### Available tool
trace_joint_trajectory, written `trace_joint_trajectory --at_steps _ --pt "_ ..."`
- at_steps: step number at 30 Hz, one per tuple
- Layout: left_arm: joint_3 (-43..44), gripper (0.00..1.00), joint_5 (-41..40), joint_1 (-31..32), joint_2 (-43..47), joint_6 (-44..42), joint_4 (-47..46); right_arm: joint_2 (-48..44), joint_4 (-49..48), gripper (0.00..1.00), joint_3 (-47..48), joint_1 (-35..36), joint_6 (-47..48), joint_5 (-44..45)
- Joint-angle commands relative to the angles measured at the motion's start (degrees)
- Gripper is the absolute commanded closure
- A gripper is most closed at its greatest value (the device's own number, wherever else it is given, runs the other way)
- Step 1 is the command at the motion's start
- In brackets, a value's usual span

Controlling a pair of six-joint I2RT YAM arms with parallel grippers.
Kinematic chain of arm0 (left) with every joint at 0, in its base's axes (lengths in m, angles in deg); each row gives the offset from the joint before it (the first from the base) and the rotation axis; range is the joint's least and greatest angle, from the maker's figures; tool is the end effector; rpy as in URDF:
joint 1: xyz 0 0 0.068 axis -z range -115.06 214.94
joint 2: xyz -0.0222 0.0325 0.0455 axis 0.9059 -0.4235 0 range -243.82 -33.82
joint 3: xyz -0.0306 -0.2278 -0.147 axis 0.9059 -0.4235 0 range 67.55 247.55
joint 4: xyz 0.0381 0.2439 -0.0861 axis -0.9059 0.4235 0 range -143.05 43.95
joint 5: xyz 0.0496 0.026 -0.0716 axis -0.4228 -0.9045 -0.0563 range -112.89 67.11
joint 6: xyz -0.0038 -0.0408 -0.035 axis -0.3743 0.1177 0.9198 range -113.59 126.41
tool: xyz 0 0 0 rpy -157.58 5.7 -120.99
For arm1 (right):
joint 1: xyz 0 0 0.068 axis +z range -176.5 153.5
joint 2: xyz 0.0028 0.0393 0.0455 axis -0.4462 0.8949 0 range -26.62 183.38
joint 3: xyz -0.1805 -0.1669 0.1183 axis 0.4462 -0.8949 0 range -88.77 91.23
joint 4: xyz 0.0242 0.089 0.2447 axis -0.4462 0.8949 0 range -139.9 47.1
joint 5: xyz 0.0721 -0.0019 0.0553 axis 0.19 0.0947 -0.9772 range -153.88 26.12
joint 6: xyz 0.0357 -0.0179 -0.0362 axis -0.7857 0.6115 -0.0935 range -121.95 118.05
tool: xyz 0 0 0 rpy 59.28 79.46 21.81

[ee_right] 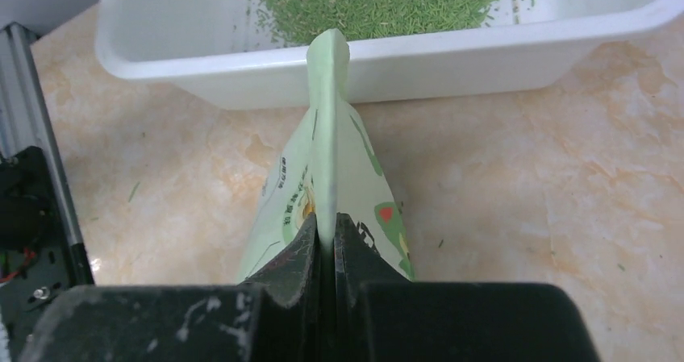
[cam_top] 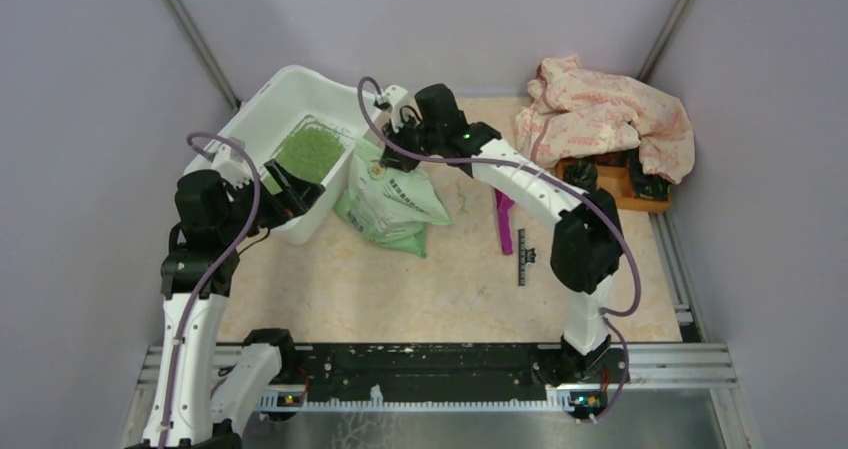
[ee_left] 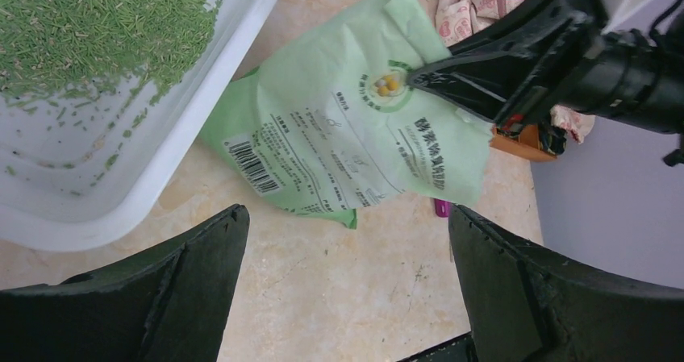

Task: Fill the litter box with clean litter
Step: Close the cat litter bag at the center of the board.

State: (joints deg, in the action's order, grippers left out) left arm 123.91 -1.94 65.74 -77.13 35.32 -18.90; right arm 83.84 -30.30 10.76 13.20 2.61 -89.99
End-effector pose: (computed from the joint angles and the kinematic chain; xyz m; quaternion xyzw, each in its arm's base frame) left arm 0.1528 -0.0149 0.3698 -0.0972 0.8116 -0.2875 0.4993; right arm 0.3404 0.3032 0.3196 -0.4225 0.7413 0.3329 0.4014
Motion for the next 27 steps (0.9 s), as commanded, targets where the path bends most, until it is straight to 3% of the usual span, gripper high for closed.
trace_joint_trajectory --at_steps 1,10,18,27 --pt "1.1 0.01 1.6 -0.2 1.3 0.1 0.1 -12.9 -2.0 1.0 6.3 0.6 -4.1 2.8" --pt "-0.8 0.01 2.5 -0.2 3.4 0.7 0.1 -20.9 1.8 1.0 11.3 1.2 -9.4 3.8" --pt "-0.4 0.01 2.4 -0.2 3.9 0.9 0.5 -14.9 16.6 1.0 25.0 4.3 -11.1 8.8" --pt "-1.8 0.01 2.9 -0.3 3.8 1.1 0.1 -10.6 24.6 1.0 22.2 8.2 -11.3 12.6"
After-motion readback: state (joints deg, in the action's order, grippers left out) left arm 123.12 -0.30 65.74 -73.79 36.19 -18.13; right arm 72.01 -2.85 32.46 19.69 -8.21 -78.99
